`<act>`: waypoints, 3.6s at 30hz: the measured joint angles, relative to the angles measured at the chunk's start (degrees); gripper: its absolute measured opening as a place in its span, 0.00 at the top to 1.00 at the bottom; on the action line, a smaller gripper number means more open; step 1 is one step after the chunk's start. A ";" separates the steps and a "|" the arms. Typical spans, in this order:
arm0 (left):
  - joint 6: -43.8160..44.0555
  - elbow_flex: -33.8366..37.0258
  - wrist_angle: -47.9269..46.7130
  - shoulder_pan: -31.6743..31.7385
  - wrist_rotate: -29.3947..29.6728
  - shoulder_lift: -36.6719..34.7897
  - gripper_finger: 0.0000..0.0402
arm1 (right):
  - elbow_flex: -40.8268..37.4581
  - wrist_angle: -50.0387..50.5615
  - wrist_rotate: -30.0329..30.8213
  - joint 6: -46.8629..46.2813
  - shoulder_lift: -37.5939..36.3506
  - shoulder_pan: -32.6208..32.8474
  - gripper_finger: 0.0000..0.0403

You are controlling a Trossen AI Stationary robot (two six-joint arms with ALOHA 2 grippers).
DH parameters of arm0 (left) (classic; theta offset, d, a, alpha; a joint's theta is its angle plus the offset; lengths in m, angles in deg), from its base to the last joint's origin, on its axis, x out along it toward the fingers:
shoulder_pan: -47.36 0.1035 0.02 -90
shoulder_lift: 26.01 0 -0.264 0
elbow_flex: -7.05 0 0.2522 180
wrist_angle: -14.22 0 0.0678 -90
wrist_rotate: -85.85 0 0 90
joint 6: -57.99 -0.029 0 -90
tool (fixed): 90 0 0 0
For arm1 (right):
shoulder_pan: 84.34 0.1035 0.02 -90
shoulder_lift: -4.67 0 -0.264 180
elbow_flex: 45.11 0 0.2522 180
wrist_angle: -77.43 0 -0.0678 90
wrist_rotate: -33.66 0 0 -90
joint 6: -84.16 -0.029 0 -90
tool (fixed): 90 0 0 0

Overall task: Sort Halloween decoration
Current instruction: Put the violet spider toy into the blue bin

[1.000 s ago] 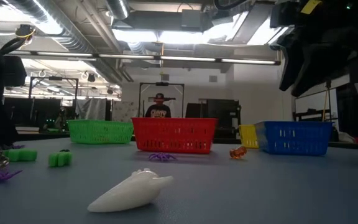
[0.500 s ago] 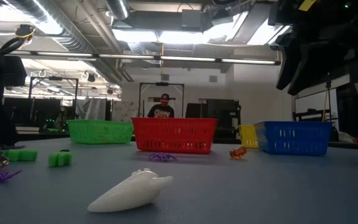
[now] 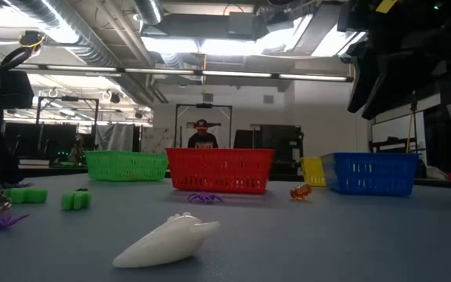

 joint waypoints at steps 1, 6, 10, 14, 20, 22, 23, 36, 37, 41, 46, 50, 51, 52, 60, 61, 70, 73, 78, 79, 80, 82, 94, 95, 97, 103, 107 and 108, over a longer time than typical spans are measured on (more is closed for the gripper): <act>0.00 0.00 -0.01 0.00 -0.07 0.00 0.57 | 0.00 0.01 0.00 0.00 0.01 0.01 0.46; 0.04 0.02 -0.18 0.02 -0.15 0.02 0.65 | 0.00 0.01 0.00 0.00 0.01 0.01 0.46; 0.11 0.02 0.05 0.02 -0.49 0.02 0.71 | 0.00 0.01 0.00 0.00 -0.01 0.00 0.46; 0.15 0.02 0.11 0.02 -0.65 0.02 0.76 | 0.00 0.01 0.00 0.01 0.00 0.01 0.46; 0.20 0.02 0.22 0.00 -0.78 0.02 0.81 | 0.00 0.01 0.00 0.01 0.01 0.00 0.46; 0.20 0.02 0.31 0.00 -0.89 0.02 0.82 | 0.00 0.01 0.00 0.02 -0.01 0.01 0.46; 0.20 0.02 0.35 0.00 -0.90 0.02 0.83 | 0.00 0.01 0.00 0.02 0.00 0.00 0.46; 0.20 0.02 0.40 -0.02 -1.01 0.02 0.96 | 0.00 0.01 0.00 0.02 0.01 0.01 0.46; 0.20 0.02 0.40 -0.02 -0.98 0.02 0.97 | 0.00 0.01 0.00 0.02 0.00 0.00 0.46; 0.20 0.02 0.40 -0.02 -0.75 0.02 0.99 | 0.00 0.01 0.00 0.02 0.01 0.01 0.46; -0.61 0.02 2.48 -0.02 0.00 0.04 0.98 | 0.00 0.02 0.00 0.02 0.01 0.00 0.46; -8.12 0.02 8.28 -0.02 3.69 0.04 0.92 | 0.00 0.01 0.00 0.04 0.01 0.00 0.46; -9.98 0.02 9.63 0.10 5.18 0.04 0.90 | 0.00 0.01 0.00 0.02 0.01 -0.01 0.46; -11.46 0.02 10.72 0.32 6.53 0.04 0.88 | 0.00 0.01 0.00 0.02 0.00 0.01 0.46; -23.45 0.02 19.77 6.54 14.16 0.04 0.67 | 0.00 0.01 0.02 0.04 0.01 -0.01 0.46; -26.28 0.02 21.61 7.71 14.17 0.04 0.65 | 0.00 0.01 0.00 0.04 0.01 0.00 0.46; -41.77 0.02 27.69 15.46 8.29 0.14 0.55 | 0.00 0.00 0.00 0.04 0.01 0.00 0.46; -41.77 0.02 27.72 16.73 5.87 1.77 0.56 | 0.00 -0.01 0.02 0.02 0.01 0.00 0.46; -41.79 0.02 27.70 17.53 4.93 6.42 0.59 | 0.00 -0.05 0.00 0.04 0.01 -0.01 0.46; -41.79 0.02 27.70 17.53 4.79 7.35 0.59 | 0.02 -0.05 0.02 0.04 -0.01 -0.01 0.46; -41.79 0.02 27.68 17.53 4.65 8.19 0.59 | 0.00 -0.05 0.00 0.04 -0.01 0.01 0.46; -41.79 0.02 27.69 17.53 3.95 9.77 0.59 | 0.00 -0.08 0.01 0.04 0.00 0.00 0.46; -41.67 -0.12 28.34 17.46 3.47 15.48 0.58 | 0.00 -0.12 0.02 0.02 0.00 0.01 0.46; -41.54 -0.14 28.44 17.46 3.53 15.75 0.58 | 0.02 -0.12 0.02 0.04 -0.01 0.01 0.46; -41.53 -0.13 28.75 17.46 3.65 16.02 0.58 | 0.02 -0.12 0.02 0.04 0.01 0.01 0.46; -41.53 -0.11 29.18 17.49 3.63 16.06 0.60 | 0.01 -0.14 0.02 0.04 0.00 0.00 0.46; -41.44 -0.09 29.21 17.51 3.58 16.10 0.64 | 0.02 -0.14 0.02 0.04 0.01 0.01 0.46; -41.42 -0.09 29.21 17.51 3.61 16.11 0.65 | 0.02 -0.14 0.02 0.02 0.01 0.01 0.46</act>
